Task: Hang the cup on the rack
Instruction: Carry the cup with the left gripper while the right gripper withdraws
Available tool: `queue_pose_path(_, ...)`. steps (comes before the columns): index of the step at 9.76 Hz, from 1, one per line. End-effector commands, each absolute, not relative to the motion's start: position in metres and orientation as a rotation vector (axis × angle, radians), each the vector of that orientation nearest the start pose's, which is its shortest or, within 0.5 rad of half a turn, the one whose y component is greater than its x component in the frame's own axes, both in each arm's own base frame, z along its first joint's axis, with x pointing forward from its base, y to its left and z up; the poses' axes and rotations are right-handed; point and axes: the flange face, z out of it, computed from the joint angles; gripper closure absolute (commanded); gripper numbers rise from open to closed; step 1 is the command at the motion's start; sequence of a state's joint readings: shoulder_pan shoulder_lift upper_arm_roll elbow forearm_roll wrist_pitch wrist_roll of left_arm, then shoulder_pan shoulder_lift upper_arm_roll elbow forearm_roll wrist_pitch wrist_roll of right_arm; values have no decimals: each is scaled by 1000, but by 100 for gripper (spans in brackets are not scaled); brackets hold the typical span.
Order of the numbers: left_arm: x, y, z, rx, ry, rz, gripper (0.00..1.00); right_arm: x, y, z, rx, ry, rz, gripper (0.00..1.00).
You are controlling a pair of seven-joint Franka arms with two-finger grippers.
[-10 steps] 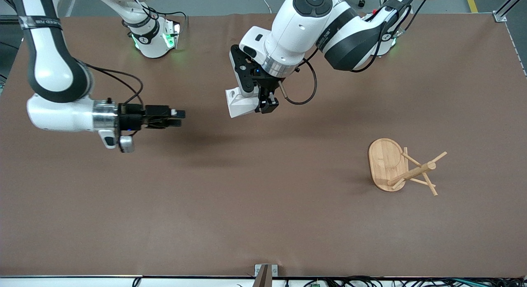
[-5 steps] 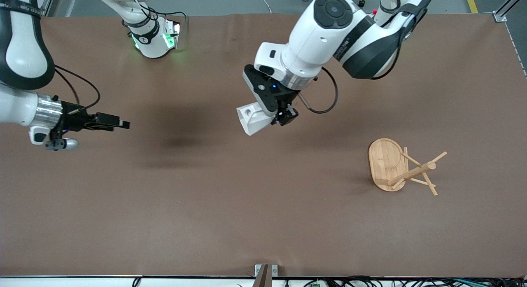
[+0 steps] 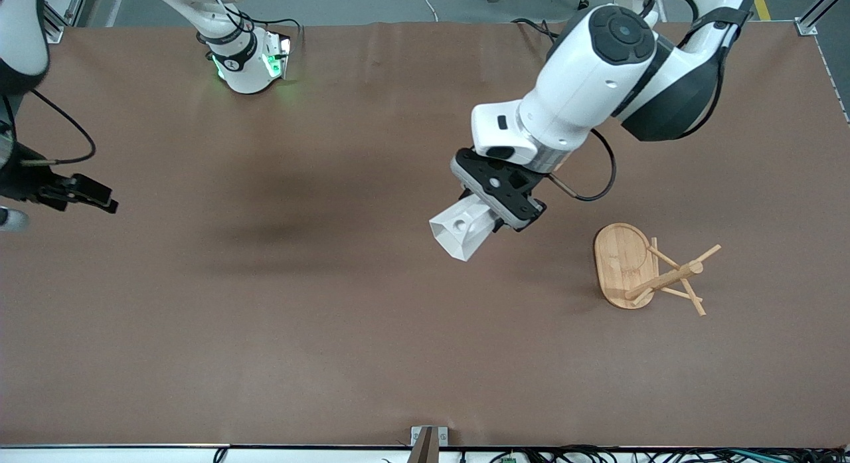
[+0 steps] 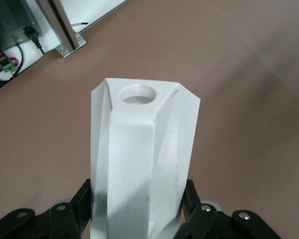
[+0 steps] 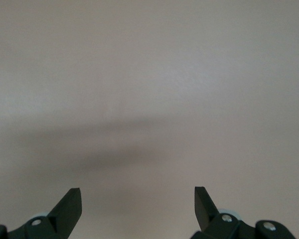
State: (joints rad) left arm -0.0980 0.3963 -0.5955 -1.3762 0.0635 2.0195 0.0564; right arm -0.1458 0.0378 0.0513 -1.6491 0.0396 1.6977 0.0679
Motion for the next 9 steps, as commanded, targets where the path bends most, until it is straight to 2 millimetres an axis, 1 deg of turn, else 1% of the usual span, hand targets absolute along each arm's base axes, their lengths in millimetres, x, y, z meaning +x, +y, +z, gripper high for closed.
queue_pose_path(1, 581, -370, 537, -3190, 1010, -352, 100, 549, -62, 623, -3088, 403, -26, 0)
queue_pose_path(2, 580, -361, 525, -3193, 967, -304, 100, 540, -78, 640, -3081, 447, 14, 0)
queue_pose_path(3, 579, -344, 514, -3189, 887, -272, 100, 535, -84, 664, -3094, 462, 0, 0)
queue_pose_path(4, 583, -326, 505, -3180, 818, -250, 99, 536, -81, 668, -3094, 454, -14, 0)
queue_pose_path(5, 582, -310, 501, -3178, 728, -256, 99, 536, -78, 667, -3096, 440, -10, 0)
queue_pose_path(6, 585, -292, 492, -3188, 630, -274, 99, 537, -75, 667, -3098, 431, -10, 0)
queue_pose_path(7, 585, -275, 478, -3225, 551, -268, 99, 538, -67, 665, -3101, 407, -2, 0)
queue_pose_path(8, 578, -261, 467, -3265, 473, -274, 99, 538, -68, 665, -3100, 412, 0, 0)
queue_pose_path(9, 569, -245, 457, -3270, 415, -284, 99, 537, -68, 663, -3100, 412, 10, 0)
